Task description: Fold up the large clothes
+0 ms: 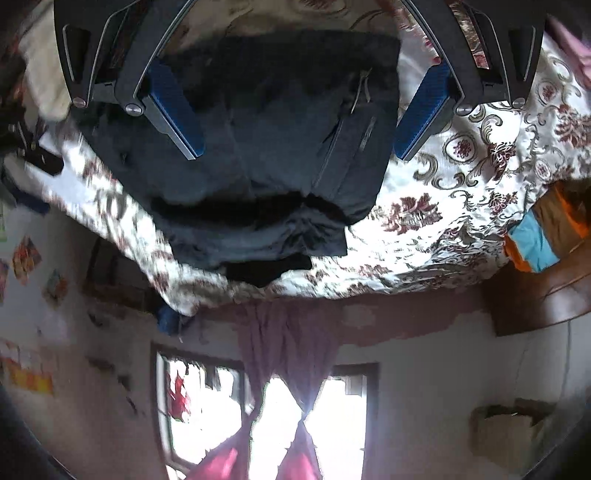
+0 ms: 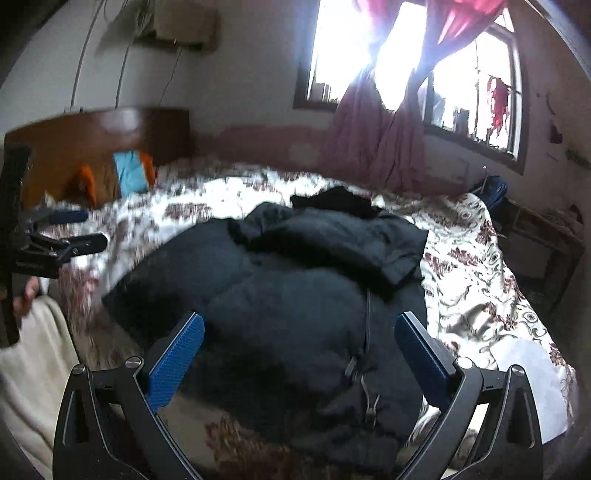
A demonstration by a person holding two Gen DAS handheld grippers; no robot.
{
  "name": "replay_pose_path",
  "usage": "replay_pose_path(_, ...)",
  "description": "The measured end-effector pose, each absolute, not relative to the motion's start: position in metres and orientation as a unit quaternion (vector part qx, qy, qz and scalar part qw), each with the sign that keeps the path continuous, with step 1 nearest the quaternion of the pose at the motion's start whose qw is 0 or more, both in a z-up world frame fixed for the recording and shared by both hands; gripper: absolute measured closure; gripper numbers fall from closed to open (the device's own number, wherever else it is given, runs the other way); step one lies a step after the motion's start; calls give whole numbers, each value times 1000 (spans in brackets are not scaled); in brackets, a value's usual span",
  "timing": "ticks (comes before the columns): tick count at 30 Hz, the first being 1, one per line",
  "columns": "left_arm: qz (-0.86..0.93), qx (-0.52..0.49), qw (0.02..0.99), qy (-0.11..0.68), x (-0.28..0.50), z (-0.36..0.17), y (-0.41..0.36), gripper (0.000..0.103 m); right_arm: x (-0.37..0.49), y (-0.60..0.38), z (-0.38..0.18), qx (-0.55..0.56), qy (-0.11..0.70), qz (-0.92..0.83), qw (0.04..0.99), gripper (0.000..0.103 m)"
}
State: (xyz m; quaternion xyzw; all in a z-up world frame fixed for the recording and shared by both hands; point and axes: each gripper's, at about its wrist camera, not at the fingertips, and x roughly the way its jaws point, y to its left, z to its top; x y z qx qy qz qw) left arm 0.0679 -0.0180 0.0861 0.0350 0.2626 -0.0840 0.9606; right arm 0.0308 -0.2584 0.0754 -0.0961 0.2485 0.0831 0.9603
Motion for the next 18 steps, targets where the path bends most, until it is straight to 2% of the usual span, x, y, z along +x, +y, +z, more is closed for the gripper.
replay_pose_path(10,-112,104,934,323,55,23,-14,0,35,-258,36,-117,343,81,928,2)
replay_pose_path(18,-96,147,911,374,56,-18,-19,0,46,-265,10,-158,416,11,896,2)
